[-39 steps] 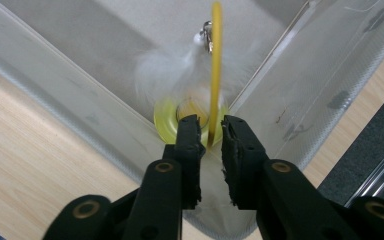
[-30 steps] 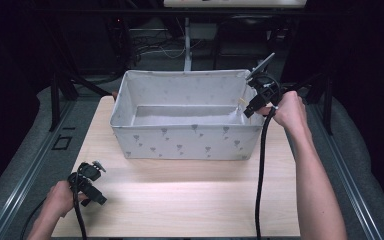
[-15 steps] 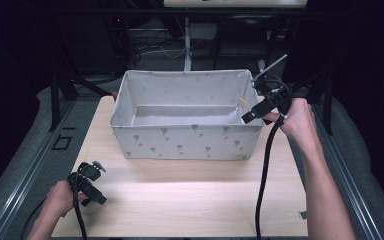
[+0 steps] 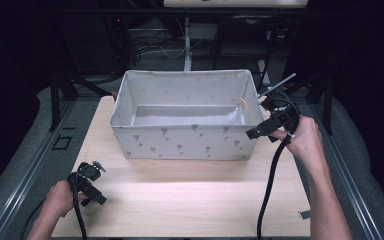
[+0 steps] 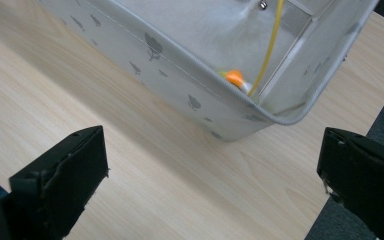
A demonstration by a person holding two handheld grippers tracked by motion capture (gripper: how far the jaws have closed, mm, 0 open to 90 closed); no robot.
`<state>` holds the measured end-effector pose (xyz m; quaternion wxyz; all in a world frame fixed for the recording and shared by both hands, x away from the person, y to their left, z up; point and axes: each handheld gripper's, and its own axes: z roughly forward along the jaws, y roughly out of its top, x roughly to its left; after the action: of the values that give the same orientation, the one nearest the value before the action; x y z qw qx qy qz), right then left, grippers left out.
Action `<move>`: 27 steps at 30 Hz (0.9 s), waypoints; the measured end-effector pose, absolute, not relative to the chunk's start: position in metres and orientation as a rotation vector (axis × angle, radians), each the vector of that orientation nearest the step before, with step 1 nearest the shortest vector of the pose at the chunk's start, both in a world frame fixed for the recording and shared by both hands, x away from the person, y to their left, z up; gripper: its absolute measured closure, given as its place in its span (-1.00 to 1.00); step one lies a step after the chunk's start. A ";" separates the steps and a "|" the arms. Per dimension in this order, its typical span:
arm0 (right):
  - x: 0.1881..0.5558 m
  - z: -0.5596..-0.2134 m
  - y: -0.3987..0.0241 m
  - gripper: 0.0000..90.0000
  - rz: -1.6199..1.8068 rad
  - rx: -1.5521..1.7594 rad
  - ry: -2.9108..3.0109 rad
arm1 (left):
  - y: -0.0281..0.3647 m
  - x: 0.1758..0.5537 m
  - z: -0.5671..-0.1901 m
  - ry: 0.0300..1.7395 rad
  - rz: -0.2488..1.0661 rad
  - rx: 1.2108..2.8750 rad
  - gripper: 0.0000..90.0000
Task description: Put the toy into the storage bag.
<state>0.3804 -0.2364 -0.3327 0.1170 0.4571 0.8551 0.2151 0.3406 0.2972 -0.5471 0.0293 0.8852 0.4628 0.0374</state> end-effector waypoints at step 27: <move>0.346 -0.433 -0.273 -1.00 0.527 1.529 2.518 | 0.296 0.341 -0.549 1.423 0.118 2.740 -0.89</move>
<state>0.3456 -0.2731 -0.4330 0.0746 0.5096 0.8390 0.1756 0.3406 0.2958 -0.5486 0.0259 0.8865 0.4605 0.0380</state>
